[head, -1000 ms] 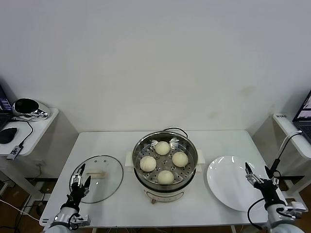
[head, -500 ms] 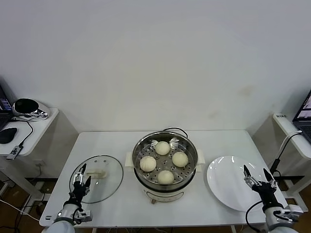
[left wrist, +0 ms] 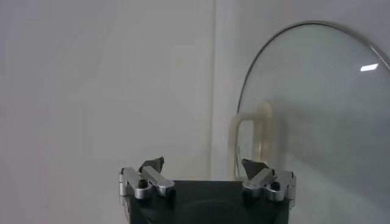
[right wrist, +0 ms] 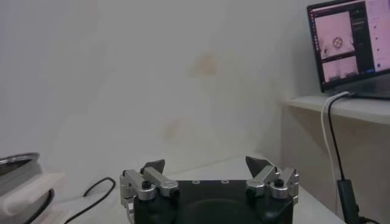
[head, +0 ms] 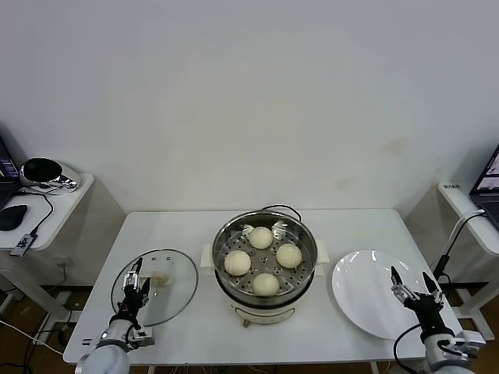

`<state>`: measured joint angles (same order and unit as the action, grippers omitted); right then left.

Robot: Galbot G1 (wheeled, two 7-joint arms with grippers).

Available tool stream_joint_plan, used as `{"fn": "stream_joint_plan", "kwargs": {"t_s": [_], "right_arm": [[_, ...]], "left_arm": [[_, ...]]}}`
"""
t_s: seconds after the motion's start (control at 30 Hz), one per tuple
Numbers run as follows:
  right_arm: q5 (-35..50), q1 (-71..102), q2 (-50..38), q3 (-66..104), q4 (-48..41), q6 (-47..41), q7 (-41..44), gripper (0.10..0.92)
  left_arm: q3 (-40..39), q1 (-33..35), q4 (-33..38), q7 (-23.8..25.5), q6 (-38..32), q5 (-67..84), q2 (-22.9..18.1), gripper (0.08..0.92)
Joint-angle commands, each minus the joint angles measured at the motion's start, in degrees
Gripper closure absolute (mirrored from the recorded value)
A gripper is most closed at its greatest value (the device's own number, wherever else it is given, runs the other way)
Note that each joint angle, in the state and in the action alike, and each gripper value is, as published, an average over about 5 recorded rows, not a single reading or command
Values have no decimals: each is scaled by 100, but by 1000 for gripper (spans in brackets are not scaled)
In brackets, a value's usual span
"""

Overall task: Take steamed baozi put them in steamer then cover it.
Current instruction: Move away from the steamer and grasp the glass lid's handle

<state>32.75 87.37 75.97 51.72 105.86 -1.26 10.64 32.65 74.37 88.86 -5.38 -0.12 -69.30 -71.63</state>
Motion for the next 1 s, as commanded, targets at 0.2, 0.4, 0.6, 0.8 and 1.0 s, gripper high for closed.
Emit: {"fn": "stream_joint_plan", "kwargs": {"t_s": [0.2,0.4,0.6,0.8,1.0], "right_arm": [[-34,22,47,4,12,19,1,203],[-52,33,70,-3,14,25,4,203],[-59,59,76,-1,29,36,11,203],[-73,97,91,12,52,53,15,203],[-81,120,114,23,86,55,15,203]], "left_arm": [[-86,-442,-375,-162,224,-152,-212,177],[-46,-564,-625,-345,287,-184,-279,177],[-54,-672,-891,-464,271,-187,-304,177],[-75,-782,-1155,-529,240,-193,-295,177],[-82,-868,-1368,-600,204,-185,-294,177]]}}
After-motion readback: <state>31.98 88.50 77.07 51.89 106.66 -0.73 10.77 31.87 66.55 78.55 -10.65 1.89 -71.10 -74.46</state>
